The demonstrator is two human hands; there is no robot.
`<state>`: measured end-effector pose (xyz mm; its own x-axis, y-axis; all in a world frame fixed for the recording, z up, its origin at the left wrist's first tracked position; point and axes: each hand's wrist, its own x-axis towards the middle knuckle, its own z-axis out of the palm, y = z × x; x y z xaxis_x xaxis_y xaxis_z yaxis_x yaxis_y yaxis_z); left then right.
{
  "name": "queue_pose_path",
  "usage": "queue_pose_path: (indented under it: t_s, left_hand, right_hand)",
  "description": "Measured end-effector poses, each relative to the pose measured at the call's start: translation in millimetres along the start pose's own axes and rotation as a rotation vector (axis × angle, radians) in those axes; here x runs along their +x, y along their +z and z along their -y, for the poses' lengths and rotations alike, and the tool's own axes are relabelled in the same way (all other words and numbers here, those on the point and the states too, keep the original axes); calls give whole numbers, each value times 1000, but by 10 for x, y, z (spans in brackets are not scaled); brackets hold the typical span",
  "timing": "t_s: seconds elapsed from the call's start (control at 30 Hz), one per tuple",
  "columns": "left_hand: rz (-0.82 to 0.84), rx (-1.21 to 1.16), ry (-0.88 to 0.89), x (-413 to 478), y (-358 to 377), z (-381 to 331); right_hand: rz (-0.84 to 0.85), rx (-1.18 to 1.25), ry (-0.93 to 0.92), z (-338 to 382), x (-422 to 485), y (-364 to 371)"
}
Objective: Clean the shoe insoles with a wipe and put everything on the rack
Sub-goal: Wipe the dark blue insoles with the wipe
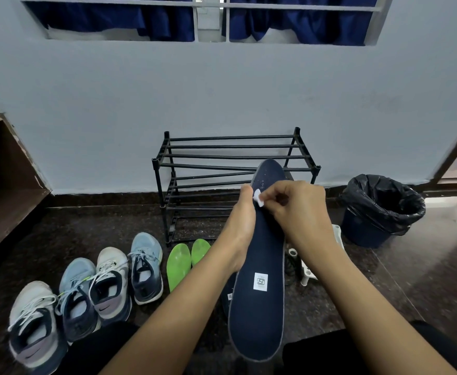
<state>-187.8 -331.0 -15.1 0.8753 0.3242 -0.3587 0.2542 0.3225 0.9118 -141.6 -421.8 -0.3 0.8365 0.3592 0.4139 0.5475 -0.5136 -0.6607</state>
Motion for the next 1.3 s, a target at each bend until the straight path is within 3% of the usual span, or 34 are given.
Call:
queue_pose_path:
  t_s: [0.13,0.33,0.7,0.9,1.13,1.3]
  left_hand:
    - [14,-37,-14,22,24,26]
    - [8,-61,15,49,-35,-18]
    - [42,-58,-15,-33,-18,9]
    - [15,-32,-18,-14,-71,-49]
    - [19,-43,-3,-34,13,-5]
    - [-4,-46,10,-5,-45,-44]
  right_hand:
    - [-57,14,13,1,27,-15]
    - [60,28,-46,86,-98,9]
    - [-58,69,15,52,-8,12]
    - [41,33,-20,109,-114,83]
    - [-76,22,-3,56,-2,31]
    - [11,84,0,126,-122,43]
